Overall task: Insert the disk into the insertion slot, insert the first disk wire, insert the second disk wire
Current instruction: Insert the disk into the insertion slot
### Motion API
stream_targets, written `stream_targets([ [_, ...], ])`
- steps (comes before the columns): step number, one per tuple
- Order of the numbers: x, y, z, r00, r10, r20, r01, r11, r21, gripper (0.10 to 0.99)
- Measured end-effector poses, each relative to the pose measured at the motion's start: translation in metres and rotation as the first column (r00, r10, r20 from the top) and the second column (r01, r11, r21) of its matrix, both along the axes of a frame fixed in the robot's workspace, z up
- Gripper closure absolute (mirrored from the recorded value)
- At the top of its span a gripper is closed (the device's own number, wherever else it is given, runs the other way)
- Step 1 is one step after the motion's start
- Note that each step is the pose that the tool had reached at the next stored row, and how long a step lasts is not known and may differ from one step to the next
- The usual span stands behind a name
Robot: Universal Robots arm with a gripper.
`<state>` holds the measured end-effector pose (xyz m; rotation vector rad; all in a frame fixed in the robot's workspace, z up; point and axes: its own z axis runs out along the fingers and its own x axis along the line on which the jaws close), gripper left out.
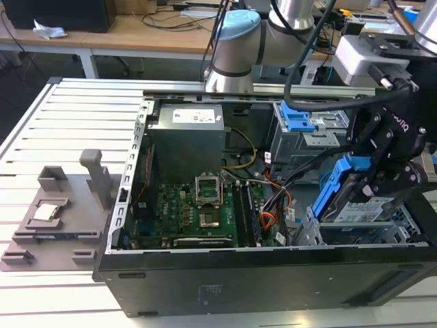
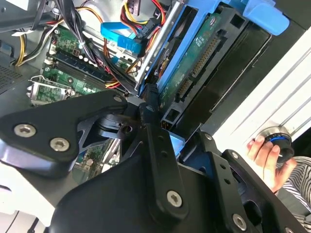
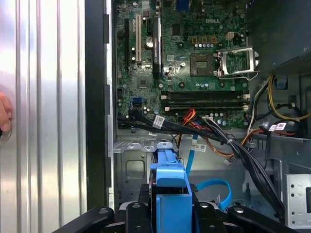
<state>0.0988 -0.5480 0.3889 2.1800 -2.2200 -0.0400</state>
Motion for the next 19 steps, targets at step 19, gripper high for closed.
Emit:
stream_targets([
  [19, 0.0, 0.0, -0.004, 1.0, 0.0, 0.0, 0.0, 1.0, 0.0, 0.98],
])
